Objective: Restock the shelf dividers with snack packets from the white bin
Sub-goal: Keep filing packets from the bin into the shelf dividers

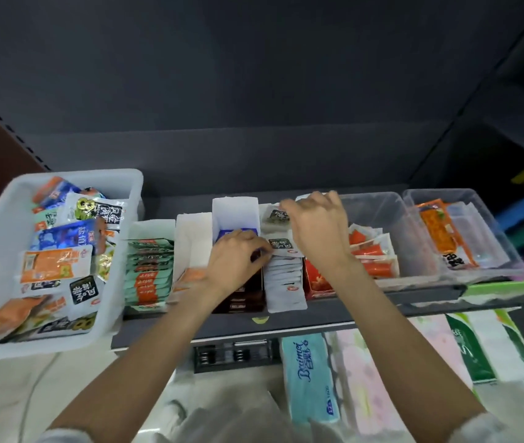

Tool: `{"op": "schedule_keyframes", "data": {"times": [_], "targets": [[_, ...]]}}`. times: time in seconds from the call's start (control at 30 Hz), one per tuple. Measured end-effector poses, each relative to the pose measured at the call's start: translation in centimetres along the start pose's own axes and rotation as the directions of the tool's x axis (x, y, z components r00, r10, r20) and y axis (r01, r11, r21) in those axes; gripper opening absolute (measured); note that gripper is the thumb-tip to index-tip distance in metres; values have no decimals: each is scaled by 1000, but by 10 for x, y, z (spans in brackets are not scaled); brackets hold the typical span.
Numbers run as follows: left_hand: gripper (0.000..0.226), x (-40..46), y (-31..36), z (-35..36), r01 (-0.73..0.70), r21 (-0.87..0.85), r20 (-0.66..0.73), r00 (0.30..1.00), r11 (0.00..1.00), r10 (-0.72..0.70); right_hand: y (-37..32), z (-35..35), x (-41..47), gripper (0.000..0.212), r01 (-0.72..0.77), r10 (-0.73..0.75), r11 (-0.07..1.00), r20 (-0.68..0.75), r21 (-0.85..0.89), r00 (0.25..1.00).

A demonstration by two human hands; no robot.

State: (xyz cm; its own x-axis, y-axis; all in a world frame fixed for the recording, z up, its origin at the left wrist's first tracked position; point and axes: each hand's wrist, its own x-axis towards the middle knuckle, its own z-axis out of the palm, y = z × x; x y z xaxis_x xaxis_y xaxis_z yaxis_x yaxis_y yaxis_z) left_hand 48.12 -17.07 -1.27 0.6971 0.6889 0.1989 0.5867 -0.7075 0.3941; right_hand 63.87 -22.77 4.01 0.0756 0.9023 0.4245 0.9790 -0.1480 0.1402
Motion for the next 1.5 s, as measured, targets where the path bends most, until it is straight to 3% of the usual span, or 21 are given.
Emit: {"op": "schedule_keyframes", "data": {"times": [0.13, 0.23, 0.33, 0.43, 0.5, 0.6, 0.73, 0.83, 1.0, 1.1, 1.27, 1.37, 1.5], "targets": [[5, -1, -4, 2, -36, -16, -18, 999, 999, 35, -2, 19, 3, 22, 145, -118, 986, 273, -80, 955], [6, -1, -7, 3, -34, -14, -24, 999, 999, 33, -4, 35, -4, 30, 237, -223, 971, 419, 18, 880], [13, -2, -11, 2, -40, -11, -18, 999, 999, 40, -1, 35, -10, 28, 208, -242, 970, 388, 130, 889], [23, -6, -10, -9, -46, -22, -70, 997, 999, 45, 5, 20, -14, 28, 119, -185, 955, 231, 271, 955], [28, -14, -13, -26, -34, -69, -153, 988, 997, 24, 3, 2, -14, 31, 24, -85, 902, 123, 431, 989], [24, -38, -28, -58, 13, -168, -300, 952, 986, -64, -22, -28, -7, 28, -36, -11, 780, 71, 625, 997], [20, -85, -65, -98, 60, -236, -492, 853, 970, -172, -81, -49, 8, 33, 34, -111, 671, 55, 741, 992], [24, -130, -115, -127, 172, -221, -536, 801, 960, -267, -146, -52, 22, 26, 92, -237, 592, 64, 800, 969], [10, -190, -213, -160, 533, -125, -296, 785, 837, -544, -257, -31, 46, 24, 89, -407, 572, 188, 815, 894], [32, -210, -263, -164, 638, -40, -87, 765, 769, -639, -317, -5, 59, 28, 55, -440, 645, 311, 762, 842], [45, -206, -306, -154, 593, 82, 118, 792, 801, -599, -388, 41, 70, 45, 93, -437, 805, 480, 586, 761], [59, -200, -320, -141, 488, 199, 300, 795, 850, -527, -413, 63, 67, 55, 50, -264, 942, 637, 333, 725], [67, -193, -327, -129, 410, 297, 390, 773, 862, -501, -422, 76, 58, 66, -84, -92, 977, 749, 194, 656]]}}
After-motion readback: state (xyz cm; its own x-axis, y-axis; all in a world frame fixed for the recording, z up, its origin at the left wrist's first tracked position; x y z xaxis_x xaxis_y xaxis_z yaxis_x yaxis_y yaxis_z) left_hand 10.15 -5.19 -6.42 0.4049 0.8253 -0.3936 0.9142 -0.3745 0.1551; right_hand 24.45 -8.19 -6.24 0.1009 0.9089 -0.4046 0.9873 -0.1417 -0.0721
